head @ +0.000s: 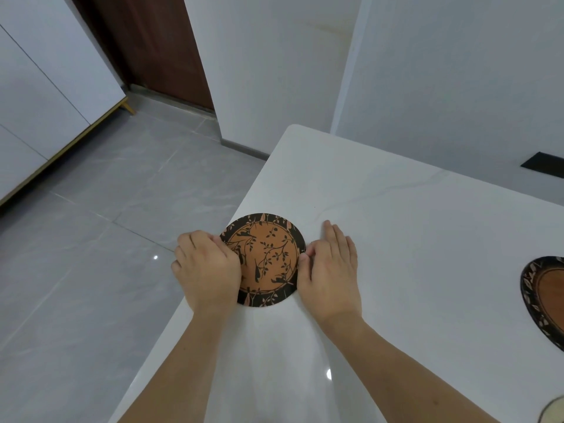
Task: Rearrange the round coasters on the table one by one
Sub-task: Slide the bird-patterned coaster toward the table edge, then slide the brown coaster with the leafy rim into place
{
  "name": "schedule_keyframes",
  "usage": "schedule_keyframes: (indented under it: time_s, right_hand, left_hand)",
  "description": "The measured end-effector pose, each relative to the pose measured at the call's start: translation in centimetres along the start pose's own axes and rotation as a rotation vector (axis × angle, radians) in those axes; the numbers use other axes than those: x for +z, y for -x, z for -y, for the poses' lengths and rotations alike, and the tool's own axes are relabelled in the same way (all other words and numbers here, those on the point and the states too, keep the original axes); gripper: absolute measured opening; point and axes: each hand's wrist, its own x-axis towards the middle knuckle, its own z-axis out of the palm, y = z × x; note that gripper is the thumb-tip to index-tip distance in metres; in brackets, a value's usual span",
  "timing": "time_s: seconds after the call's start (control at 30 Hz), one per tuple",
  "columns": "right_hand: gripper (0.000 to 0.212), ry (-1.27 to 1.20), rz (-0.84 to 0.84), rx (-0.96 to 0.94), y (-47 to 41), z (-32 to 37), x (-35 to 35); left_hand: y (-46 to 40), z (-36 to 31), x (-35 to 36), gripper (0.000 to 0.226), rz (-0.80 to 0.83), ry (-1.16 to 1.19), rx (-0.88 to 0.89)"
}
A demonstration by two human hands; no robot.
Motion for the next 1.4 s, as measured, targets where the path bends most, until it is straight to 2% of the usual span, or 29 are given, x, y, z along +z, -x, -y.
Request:
schedule_keyframes:
  time_s: [0.3,0.47,0.57,0.67,0.7,0.8,0.87,1.0,1.1,1.27,1.33,1.4]
  right_hand:
    - [0.020,0.003,-0.056,0.023,-0.3,0.2,0.3]
    - [0.051,0.089,-0.011,-0.053,-0.6,0.2,0.6]
    - [0.055,0.149,0.030,-0.056,-0.9,-0.2,1.1]
    - [0.053,0.085,0.041,-0.055,-0.9,-0.1,0.6]
    - [0.052,0.022,0.042,-0.057,-0.5,0.0,0.2]
    - [0.049,-0.181,0.028,-0.051,1.0,-1.2,-1.6]
    - [0.049,-0.177,0.018,-0.042,2.3,-3.5,-3.5]
    - [0.048,-0.009,-0.037,-0.035,3.6,-11.0,-9.9]
    - [0.045,0.098,-0.119,0.021,4.2,-18.0,-15.8]
    - [0.048,0.246,-0.201,0.221,7.4,-30.2,-22.7]
    - [0.054,0.288,-0.186,0.302,9.3,-33.8,-23.0]
    - [0.053,0.281,-0.194,0.400,10.1,-35.8,-22.4]
  left_hand:
    - [-0.3,-0.1,-0.2,0.015,0.028,0.040,0.030]
    - [-0.7,0.3,0.3,0.039,0.108,0.002,0.034]
    - [-1.0,0.4,0.6,0.051,0.150,-0.053,0.030]
    - [-1.1,0.2,0.1,0.059,0.190,-0.062,0.002]
    - [-0.9,0.1,-0.4,0.057,0.162,-0.040,0.001]
    - [0.2,-0.6,-2.0,0.044,-0.053,0.031,0.052]
    - [1.8,-1.8,-2.7,0.037,-0.124,-0.010,0.156]
    - [7.5,-8.0,-2.0,0.031,-0.100,0.013,0.413]
    - [13.7,-15.1,0.3,0.034,0.012,0.109,0.550]
    - [23.8,-27.0,4.8,0.038,0.225,0.158,0.598]
    - [27.3,-28.9,6.6,0.044,0.313,0.118,0.668]
    - [29.3,-29.1,7.7,0.051,0.287,0.025,0.778]
